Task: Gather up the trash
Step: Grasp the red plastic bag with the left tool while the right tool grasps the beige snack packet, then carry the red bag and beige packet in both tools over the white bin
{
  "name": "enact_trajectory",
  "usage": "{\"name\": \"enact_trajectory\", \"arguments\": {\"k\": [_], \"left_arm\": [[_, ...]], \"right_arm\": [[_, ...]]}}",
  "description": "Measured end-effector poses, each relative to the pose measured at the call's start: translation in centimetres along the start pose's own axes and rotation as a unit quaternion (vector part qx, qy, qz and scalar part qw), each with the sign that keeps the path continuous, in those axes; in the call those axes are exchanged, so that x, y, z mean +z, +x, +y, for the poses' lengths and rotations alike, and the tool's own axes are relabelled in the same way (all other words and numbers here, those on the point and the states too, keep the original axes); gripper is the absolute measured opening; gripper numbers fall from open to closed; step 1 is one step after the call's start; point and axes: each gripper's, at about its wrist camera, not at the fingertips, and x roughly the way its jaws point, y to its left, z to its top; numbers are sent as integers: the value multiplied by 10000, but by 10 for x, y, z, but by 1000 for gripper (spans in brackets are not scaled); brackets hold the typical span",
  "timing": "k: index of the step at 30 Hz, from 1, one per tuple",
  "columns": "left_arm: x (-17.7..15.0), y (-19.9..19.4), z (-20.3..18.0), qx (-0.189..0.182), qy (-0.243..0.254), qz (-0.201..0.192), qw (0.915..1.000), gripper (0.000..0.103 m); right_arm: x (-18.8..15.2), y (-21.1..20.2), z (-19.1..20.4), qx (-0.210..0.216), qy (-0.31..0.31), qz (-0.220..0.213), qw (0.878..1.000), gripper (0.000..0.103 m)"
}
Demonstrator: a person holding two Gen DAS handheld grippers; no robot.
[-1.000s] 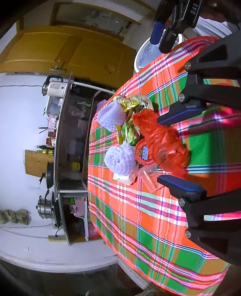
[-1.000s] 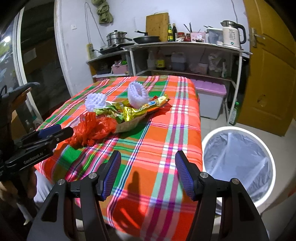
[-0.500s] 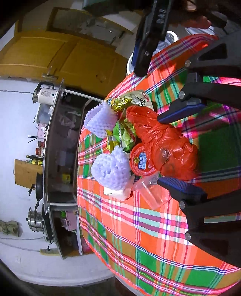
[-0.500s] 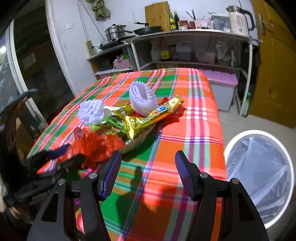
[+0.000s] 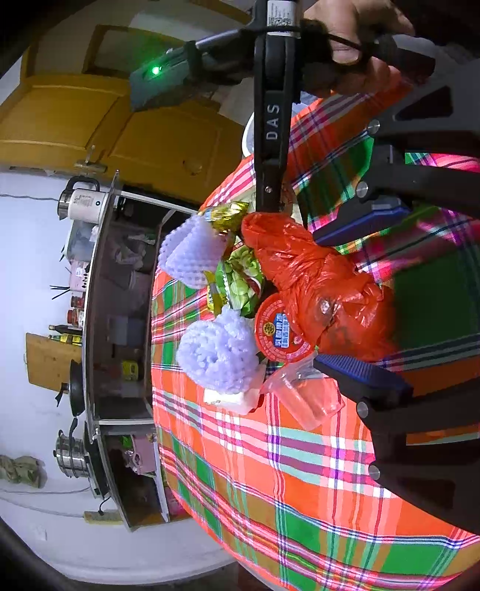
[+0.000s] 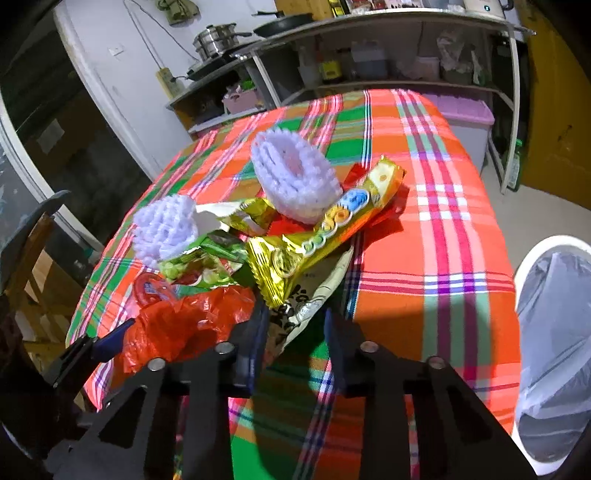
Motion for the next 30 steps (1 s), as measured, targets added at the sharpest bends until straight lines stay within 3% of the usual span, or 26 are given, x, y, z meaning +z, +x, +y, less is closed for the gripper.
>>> {"name": "enact_trajectory", "arguments": {"k": [8,30], "left_arm": [[1,11,1,46,-141,151,9998,58],[-2,-33,-37,-92,-131,-164,9997,55]], "right_arm": [[-1,-1,-1,-60,-64,-29,10000,9],[-37,-70,-35,-45,228,-466,9986,2]]}}
